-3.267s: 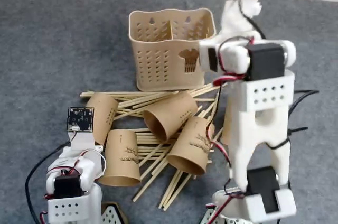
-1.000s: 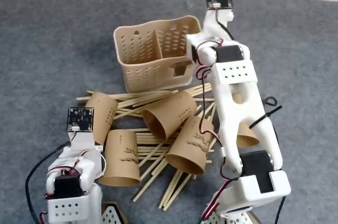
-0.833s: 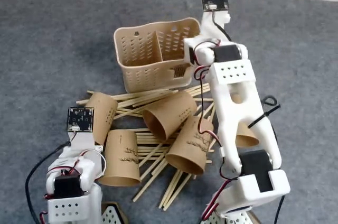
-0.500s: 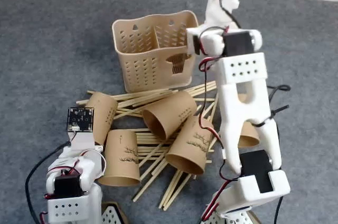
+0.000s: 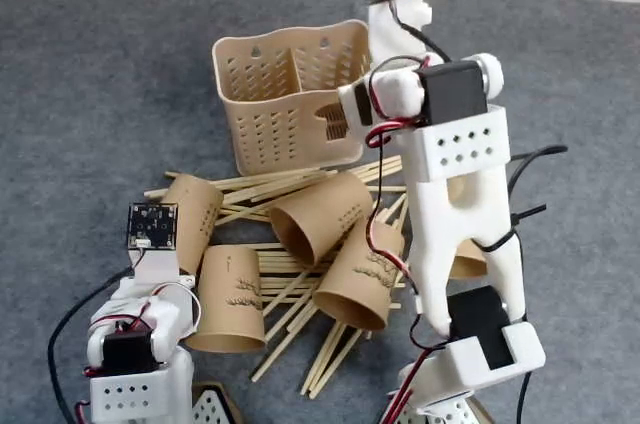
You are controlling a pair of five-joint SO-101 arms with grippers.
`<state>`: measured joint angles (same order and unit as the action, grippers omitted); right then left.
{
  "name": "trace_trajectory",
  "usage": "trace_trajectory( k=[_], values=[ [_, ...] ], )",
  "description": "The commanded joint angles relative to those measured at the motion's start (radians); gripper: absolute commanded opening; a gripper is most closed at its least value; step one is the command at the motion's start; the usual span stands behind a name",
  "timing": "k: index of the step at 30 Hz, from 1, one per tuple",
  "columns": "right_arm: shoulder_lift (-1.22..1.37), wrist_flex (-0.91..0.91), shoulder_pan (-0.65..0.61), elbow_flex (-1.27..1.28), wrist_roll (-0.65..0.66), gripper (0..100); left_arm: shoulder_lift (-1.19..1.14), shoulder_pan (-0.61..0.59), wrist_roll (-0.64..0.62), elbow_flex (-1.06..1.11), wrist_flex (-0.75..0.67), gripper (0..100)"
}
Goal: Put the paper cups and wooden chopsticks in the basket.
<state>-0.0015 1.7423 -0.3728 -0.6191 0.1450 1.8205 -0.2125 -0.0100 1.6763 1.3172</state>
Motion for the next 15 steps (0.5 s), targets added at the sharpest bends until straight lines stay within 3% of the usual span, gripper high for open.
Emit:
trace_trajectory(
  k=[1, 8, 15],
  values=[
    [-0.153, 0.021, -0.001, 0.119, 0.069, 29.7, 0.005, 0.016, 0.005, 0.019, 0.005, 1],
    [-0.499, 0.018, 0.013, 0.526, 0.258, 29.7, 0.005, 0.016, 0.005, 0.019, 0.005, 1],
    [-0.768, -0.008, 0.143, 0.881, 0.491, 29.7, 0.005, 0.016, 0.005, 0.019, 0.005, 1]
  ],
)
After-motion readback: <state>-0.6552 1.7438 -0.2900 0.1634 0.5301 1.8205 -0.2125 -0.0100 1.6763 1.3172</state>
